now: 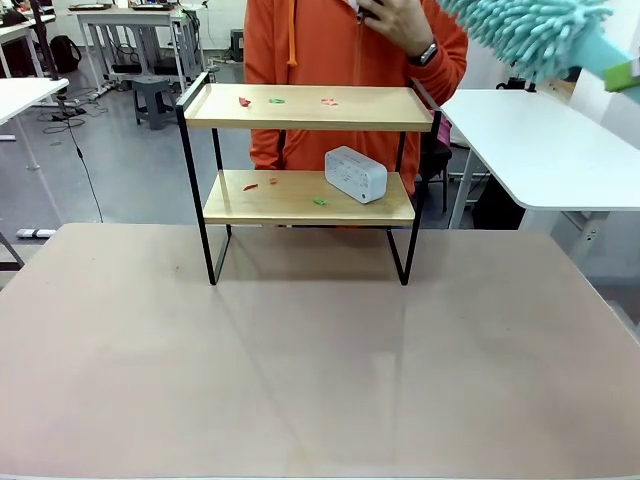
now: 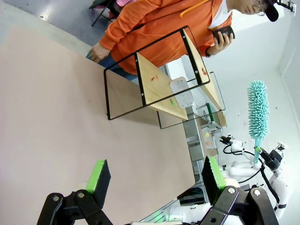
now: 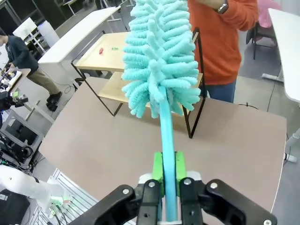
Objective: Clean the shelf.
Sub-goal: Clean the specific tier of the Shelf with the Duster once objects are removed.
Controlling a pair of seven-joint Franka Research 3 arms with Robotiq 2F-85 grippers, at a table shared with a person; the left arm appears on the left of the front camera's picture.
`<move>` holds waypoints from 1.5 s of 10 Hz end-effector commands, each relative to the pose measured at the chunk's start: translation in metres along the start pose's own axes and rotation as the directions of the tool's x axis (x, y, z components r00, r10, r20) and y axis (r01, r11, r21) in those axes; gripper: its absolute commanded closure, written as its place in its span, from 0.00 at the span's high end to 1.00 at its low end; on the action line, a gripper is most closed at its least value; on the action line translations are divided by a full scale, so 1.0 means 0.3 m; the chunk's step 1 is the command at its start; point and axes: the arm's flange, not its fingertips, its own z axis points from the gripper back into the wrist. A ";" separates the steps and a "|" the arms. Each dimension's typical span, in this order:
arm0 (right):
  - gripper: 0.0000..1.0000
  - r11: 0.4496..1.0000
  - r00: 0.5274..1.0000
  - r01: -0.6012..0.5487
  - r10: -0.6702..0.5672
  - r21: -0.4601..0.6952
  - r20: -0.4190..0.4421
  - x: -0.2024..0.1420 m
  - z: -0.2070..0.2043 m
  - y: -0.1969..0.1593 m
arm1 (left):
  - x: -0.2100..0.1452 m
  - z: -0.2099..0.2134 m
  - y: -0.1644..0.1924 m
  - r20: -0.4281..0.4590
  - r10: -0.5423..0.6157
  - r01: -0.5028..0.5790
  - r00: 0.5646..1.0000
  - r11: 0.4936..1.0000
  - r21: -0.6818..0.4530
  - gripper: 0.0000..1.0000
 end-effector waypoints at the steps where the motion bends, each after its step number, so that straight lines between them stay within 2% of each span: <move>1: 0.12 1.000 1.000 -0.001 0.001 -0.019 0.028 0.012 -0.037 0.048 | -0.002 -0.010 -0.001 0.014 -0.016 0.016 1.000 1.000 -0.017 1.00; 4: 0.12 0.999 0.998 -0.051 0.051 -0.007 -0.021 0.146 -0.168 0.116 | -0.002 -0.010 -0.001 0.014 -0.016 0.016 1.000 1.000 -0.017 1.00; 6: 0.12 0.997 0.993 -0.053 0.047 -0.061 -0.104 0.220 -0.301 0.164 | -0.002 -0.010 -0.001 0.014 -0.016 0.016 1.000 1.000 -0.017 1.00; 8: 0.12 0.989 0.992 -0.009 -0.010 -0.150 -0.124 0.267 -0.439 0.207 | -0.002 -0.010 -0.001 0.014 -0.016 0.016 1.000 1.000 -0.017 1.00; 10: 0.12 0.979 0.983 -0.002 -0.036 -0.206 -0.182 0.279 -0.536 0.226 | -0.002 -0.010 -0.001 0.014 -0.016 0.016 1.000 1.000 -0.017 1.00; 13: 0.12 0.981 0.966 -0.019 -0.032 -0.193 -0.258 0.285 -0.650 0.242 | -0.002 -0.010 -0.001 0.014 -0.016 0.016 1.000 1.000 -0.017 1.00; 15: 0.12 0.993 0.953 -0.026 -0.010 -0.114 -0.302 0.291 -0.702 0.268 | -0.002 -0.010 -0.001 0.014 -0.016 0.016 1.000 1.000 -0.017 1.00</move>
